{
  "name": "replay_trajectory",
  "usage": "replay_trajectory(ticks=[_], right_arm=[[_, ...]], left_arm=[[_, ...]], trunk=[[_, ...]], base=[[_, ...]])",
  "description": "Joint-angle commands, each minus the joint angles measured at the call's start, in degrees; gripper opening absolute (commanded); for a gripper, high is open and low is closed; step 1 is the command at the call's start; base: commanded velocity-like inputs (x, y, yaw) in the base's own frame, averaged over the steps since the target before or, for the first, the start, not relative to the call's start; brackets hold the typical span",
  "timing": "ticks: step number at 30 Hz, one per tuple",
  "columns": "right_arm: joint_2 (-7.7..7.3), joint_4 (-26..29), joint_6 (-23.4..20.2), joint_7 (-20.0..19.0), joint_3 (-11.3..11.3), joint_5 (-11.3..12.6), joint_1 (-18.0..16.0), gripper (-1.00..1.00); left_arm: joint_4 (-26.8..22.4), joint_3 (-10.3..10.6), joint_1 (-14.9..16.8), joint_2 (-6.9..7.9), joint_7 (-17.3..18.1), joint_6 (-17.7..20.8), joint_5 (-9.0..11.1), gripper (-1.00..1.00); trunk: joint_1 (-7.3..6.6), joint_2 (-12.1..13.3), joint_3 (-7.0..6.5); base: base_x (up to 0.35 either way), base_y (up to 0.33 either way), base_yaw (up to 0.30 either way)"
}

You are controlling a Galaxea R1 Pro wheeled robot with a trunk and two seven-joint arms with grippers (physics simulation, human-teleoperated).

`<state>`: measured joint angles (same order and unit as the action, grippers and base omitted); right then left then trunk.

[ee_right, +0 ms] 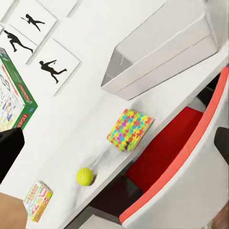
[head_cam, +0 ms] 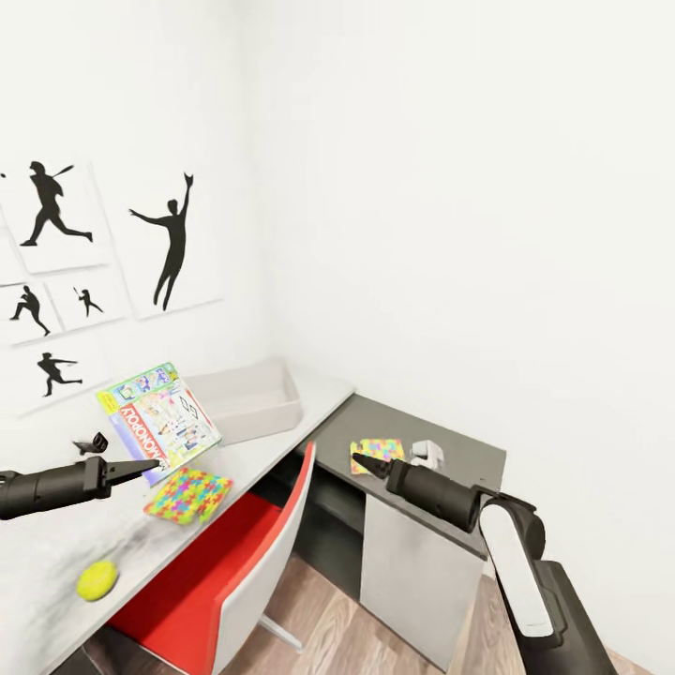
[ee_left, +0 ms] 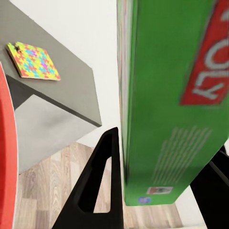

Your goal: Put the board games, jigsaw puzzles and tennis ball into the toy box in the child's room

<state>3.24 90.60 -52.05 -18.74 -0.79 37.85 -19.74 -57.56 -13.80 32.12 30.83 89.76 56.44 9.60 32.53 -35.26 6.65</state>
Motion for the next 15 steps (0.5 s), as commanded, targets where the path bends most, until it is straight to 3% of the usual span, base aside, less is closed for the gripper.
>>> replay_trajectory(ticks=[1, 4, 6, 8, 15], right_arm=[[-0.01, 0.0, -0.3, -0.2, 0.1, -0.3, -0.4, 1.00], [0.39, 0.1, -1.8, 2.6, 0.0, -0.4, -3.0, 1.00], [1.16, 0.0, -3.5, 9.8, -0.2, -0.1, -5.2, 1.00], [1.86, 0.0, -5.1, 14.7, -0.3, 0.5, -7.0, 1.00], [2.89, 0.0, -8.0, 17.3, -2.3, 1.1, -8.1, 1.00]], left_arm=[[0.0, 0.0, 0.1, 0.02, 0.2, 0.5, 0.1, -1.00], [0.0, 0.0, 0.1, 0.02, 0.2, 0.5, 0.1, -1.00], [0.0, 0.0, 0.1, 0.02, 0.2, 0.5, 0.1, -1.00], [0.0, 0.0, 0.1, 0.02, 0.2, 0.5, 0.1, -1.00], [0.0, -0.2, 0.1, 0.02, 0.2, 0.5, 0.1, -1.00]], trunk=[[0.05, -0.1, 0.11], [0.05, -0.1, 0.11], [0.05, -0.1, 0.11], [0.05, -0.1, 0.11], [0.05, -0.1, 0.11]], base=[[0.328, -0.074, 0.003], [0.328, -0.075, 0.001], [0.328, -0.076, 0.000], [0.328, -0.078, 0.000], [0.194, -0.035, 0.000]])
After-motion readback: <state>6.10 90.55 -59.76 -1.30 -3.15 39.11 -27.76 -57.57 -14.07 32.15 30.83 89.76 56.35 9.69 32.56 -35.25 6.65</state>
